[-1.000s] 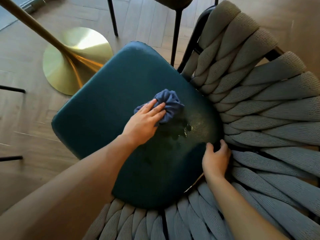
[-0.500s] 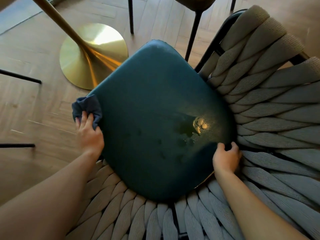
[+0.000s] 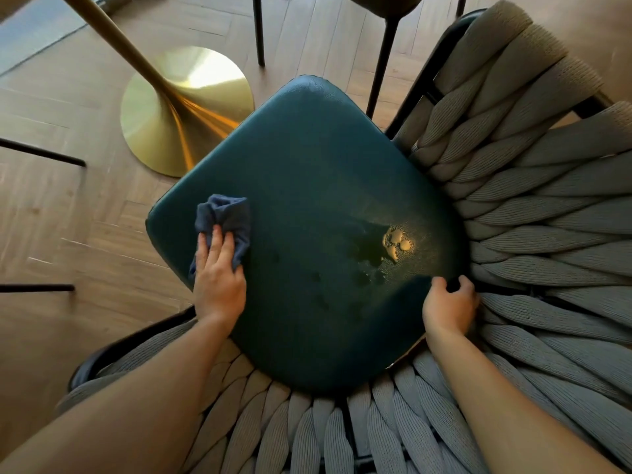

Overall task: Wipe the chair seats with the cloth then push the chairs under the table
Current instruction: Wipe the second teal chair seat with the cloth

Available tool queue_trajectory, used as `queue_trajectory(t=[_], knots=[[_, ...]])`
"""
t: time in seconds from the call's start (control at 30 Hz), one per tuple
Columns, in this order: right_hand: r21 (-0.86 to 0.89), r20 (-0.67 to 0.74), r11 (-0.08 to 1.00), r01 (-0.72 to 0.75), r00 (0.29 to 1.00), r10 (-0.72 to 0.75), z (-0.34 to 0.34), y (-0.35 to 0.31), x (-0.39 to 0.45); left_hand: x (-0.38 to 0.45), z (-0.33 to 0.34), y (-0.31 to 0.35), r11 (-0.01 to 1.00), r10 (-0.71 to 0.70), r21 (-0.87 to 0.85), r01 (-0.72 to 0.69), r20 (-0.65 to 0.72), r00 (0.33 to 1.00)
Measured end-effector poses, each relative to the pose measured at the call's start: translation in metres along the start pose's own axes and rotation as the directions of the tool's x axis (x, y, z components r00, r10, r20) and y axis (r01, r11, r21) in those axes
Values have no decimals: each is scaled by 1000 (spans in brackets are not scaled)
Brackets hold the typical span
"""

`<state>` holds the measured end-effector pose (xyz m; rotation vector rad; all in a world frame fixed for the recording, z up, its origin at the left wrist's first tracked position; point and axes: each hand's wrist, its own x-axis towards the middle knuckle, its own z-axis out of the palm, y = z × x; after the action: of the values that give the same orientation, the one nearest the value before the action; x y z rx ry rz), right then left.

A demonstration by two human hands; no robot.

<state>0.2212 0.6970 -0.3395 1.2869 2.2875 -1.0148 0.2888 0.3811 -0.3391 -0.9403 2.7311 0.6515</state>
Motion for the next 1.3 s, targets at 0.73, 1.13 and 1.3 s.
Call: queue_trajectory(t=[0.73,1.13,1.3], knots=[[67,40,997,-34,999,31,-8,-3,3,-17,45,99,929,359,15,-369,191,913],[99,42,995,-20,999,16,-11,-1,3,-19,73,146,906,410,-6,-423,263,873],[122,52,992,-23,999,17,-11,-1,4,-24,57,96,804,561,58,-592,254,788]])
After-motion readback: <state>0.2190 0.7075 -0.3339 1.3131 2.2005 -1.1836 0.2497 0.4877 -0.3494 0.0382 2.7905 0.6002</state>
